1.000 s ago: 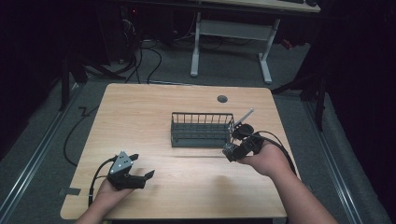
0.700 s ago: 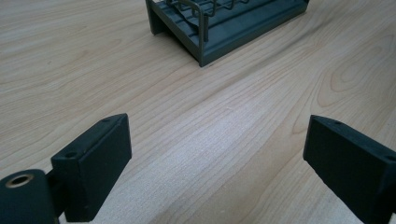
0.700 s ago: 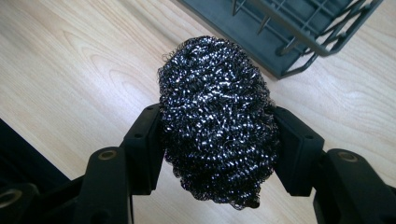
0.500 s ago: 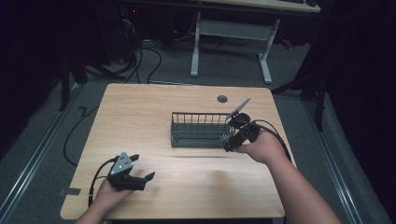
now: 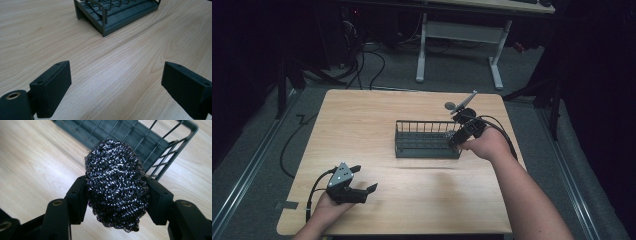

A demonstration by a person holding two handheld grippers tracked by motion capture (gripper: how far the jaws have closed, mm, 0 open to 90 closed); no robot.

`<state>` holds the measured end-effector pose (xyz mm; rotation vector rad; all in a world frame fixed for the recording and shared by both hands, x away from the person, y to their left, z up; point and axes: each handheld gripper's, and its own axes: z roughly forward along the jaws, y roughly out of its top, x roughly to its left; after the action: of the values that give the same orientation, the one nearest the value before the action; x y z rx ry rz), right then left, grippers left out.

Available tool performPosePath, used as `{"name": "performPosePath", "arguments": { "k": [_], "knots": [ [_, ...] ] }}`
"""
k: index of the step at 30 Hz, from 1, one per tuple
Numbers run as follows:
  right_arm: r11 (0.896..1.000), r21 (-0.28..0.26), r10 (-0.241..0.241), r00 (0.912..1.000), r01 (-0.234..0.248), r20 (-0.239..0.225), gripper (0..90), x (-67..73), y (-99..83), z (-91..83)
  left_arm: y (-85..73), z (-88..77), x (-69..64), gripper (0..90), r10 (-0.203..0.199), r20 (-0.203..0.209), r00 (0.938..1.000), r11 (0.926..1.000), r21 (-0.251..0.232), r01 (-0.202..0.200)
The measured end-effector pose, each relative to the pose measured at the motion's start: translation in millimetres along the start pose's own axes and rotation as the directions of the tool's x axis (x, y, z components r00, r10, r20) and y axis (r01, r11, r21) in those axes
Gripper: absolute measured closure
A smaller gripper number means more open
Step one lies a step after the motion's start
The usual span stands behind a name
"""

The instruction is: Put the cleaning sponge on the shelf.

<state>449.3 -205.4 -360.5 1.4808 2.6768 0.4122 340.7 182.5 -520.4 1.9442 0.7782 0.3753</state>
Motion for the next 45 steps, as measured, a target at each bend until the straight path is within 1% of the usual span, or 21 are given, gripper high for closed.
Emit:
{"name": "performPosePath", "arguments": {
  "k": [2, 4, 5, 6, 8, 9, 12, 15, 19, 20, 22, 24, 28, 30, 32, 35, 36, 39, 40, 44, 45],
  "knots": [
    [1.000, -0.002, 0.001, 1.0000, 0.000, 0.007, 42.3, -3.2, 4.1, 1.8, -0.2, -0.6, 0.3, 9.8, -0.002, 0.001, 1.0000, 1.0000, -0.002, 0.002],
    [1.000, -0.005, 0.015, 0.9998, -0.015, 0.015, 42.3, -6.5, 7.5, 3.7, -0.3, -0.9, 0.8, 10.1, -0.003, -0.001, 1.0000, 1.0000, -0.002, 0.003],
    [1.000, -0.003, 0.014, 0.9997, -0.014, 0.021, 42.3, -8.0, 8.7, 4.3, -0.4, -0.8, 0.9, 10.2, -0.006, 0.000, 1.0000, 1.0000, -0.004, 0.006],
    [1.000, 0.000, 0.026, 0.9995, -0.026, 0.020, 42.3, -9.1, 10.2, 4.7, -0.5, -0.8, 1.1, 10.3, -0.007, 0.000, 1.0000, 1.0000, -0.004, 0.007],
    [1.000, -0.008, 0.028, 0.9994, -0.028, 0.023, 42.3, -13.1, 14.2, 5.7, -0.5, -0.6, 1.1, 10.3, -0.010, 0.002, 0.9999, 0.9999, -0.007, 0.010],
    [0.999, -0.007, 0.035, 0.9991, -0.035, 0.024, 42.3, -13.6, 15.3, 6.2, -0.5, -0.7, 1.2, 10.3, -0.010, 0.003, 0.9999, 0.9999, -0.007, 0.010],
    [0.999, -0.004, 0.036, 0.9989, -0.036, 0.031, 42.3, -16.6, 19.7, 9.1, -0.6, -0.5, 1.1, 10.3, -0.011, 0.004, 0.9999, 0.9999, -0.009, 0.011],
    [0.999, 0.003, 0.041, 0.9982, -0.041, 0.044, 42.3, -18.1, 23.4, 12.0, -0.7, -0.3, 0.8, 10.4, -0.006, 0.006, 1.0000, 1.0000, -0.004, 0.006],
    [0.998, -0.007, 0.056, 0.9970, -0.056, 0.053, 42.2, -23.1, 27.4, 15.0, -0.1, 1.1, 0.5, 10.5, 0.001, 0.006, 1.0000, 1.0000, -0.003, -0.001],
    [0.998, 0.000, 0.065, 0.9962, -0.065, 0.059, 42.2, -24.5, 28.2, 17.0, -0.1, 1.1, 0.7, 10.5, 0.000, 0.007, 1.0000, 1.0000, -0.004, 0.000],
    [0.998, 0.004, 0.058, 0.9966, -0.059, 0.059, 42.2, -26.6, 29.5, 21.3, 0.1, 0.0, 1.2, 10.5, 0.000, 0.009, 1.0000, 1.0000, 0.000, 0.000],
    [0.998, 0.003, 0.064, 0.9968, -0.065, 0.048, 42.1, -26.8, 31.9, 25.6, -0.2, -0.2, 1.8, 10.5, -0.006, 0.006, 1.0000, 1.0000, -0.006, 0.006],
    [0.999, 0.016, 0.049, 0.9976, -0.050, 0.049, 42.1, -26.9, 39.3, 39.2, -0.8, -0.6, 2.2, 10.7, -0.009, 0.008, 0.9999, 0.9999, -0.008, 0.010],
    [0.998, 0.018, 0.053, 0.9973, -0.054, 0.051, 42.0, -27.0, 42.0, 45.6, -1.1, -0.4, 2.2, 10.9, -0.010, 0.011, 0.9999, 0.9999, -0.006, 0.010],
    [0.997, 0.019, 0.071, 0.9966, -0.072, 0.042, 41.8, -27.2, 43.3, 54.2, -1.3, 0.2, 2.2, 11.0, -0.012, 0.012, 0.9999, 0.9999, -0.001, 0.012],
    [0.996, 0.040, 0.074, 0.9957, -0.076, 0.057, 41.6, -28.5, 43.4, 67.0, -1.4, 0.0, 2.3, 11.0, -0.015, 0.012, 0.9998, 0.9999, -0.002, 0.015],
    [0.996, 0.047, 0.078, 0.9956, -0.080, 0.052, 41.5, -29.0, 43.1, 70.1, -1.5, 0.0, 2.6, 11.0, -0.016, 0.012, 0.9998, 0.9999, -0.003, 0.016],
    [0.995, 0.062, 0.073, 0.9955, -0.077, 0.059, 40.8, -28.8, 42.5, 75.9, -1.4, 0.0, 3.3, 11.0, -0.018, 0.012, 0.9998, 0.9998, -0.004, 0.018],
    [0.994, 0.063, 0.084, 0.9948, -0.088, 0.056, 40.4, -28.4, 42.2, 76.8, -1.3, 0.1, 3.4, 11.0, -0.018, 0.012, 0.9998, 0.9998, -0.004, 0.018],
    [0.996, 0.048, 0.076, 0.9948, -0.079, 0.069, 37.6, -29.1, 41.3, 78.2, -1.2, 0.1, 3.2, 11.0, -0.013, 0.012, 0.9998, 0.9999, -0.003, 0.013],
    [0.996, 0.042, 0.075, 0.9950, -0.078, 0.065, 36.8, -29.7, 41.1, 78.3, -1.3, 0.0, 3.2, 11.1, -0.015, 0.012, 0.9998, 0.9999, -0.002, 0.015]
  ]
}}
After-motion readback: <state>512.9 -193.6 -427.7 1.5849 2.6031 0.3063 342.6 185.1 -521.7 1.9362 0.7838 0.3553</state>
